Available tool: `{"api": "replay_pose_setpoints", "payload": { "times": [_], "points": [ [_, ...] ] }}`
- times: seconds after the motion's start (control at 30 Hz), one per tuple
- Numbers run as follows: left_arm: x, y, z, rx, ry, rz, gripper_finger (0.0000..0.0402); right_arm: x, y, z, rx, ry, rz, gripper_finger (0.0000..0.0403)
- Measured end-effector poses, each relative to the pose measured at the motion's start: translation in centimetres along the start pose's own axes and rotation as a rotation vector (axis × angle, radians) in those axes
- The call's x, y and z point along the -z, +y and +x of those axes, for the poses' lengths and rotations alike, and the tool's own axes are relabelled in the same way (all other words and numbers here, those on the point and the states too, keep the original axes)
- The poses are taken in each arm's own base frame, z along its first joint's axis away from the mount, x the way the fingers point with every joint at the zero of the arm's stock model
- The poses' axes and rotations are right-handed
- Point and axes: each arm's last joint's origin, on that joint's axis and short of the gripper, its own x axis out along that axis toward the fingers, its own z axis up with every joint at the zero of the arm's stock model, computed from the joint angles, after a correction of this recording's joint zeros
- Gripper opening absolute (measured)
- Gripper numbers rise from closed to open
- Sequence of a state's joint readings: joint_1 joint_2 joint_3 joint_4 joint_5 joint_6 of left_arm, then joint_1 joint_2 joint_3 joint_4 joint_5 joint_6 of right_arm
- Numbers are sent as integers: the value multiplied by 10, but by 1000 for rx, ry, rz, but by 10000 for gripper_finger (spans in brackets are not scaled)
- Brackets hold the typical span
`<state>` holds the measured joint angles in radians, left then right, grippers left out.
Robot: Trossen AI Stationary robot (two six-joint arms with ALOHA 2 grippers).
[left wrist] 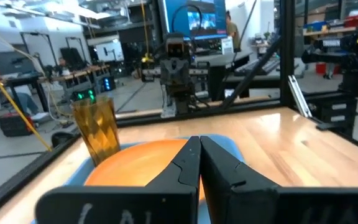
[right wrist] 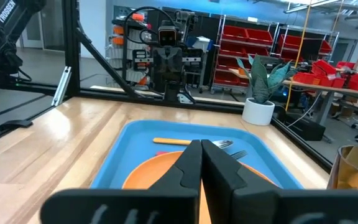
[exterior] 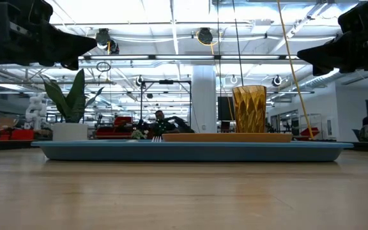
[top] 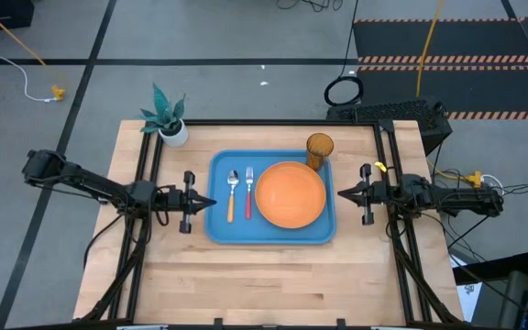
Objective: Pick and place plate/cup/fork/spoon on tray
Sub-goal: Return to Home Position
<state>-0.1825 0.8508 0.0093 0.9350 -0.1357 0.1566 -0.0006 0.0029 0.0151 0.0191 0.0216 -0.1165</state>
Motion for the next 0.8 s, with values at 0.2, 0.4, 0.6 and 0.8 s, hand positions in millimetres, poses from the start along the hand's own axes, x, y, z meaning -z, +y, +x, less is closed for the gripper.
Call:
{"api": "replay_pose_setpoints", "payload": {
  "times": [0.2, 0.4, 0.6, 0.8],
  "points": [
    [-5, 1, -4, -8, -23, 15, 4, -1, 0, 0, 3, -14, 0, 0],
    [-9, 8, -9, -39, -43, 12, 12, -2, 0, 0, 4, -16, 0, 0],
    [-11, 14, -13, -36, -46, 31, 5, -2, 0, 0, 5, -17, 0, 0],
    [-12, 19, -17, -31, -47, 35, 8, -2, 0, 0, 5, -18, 0, 0]
  ]
}}
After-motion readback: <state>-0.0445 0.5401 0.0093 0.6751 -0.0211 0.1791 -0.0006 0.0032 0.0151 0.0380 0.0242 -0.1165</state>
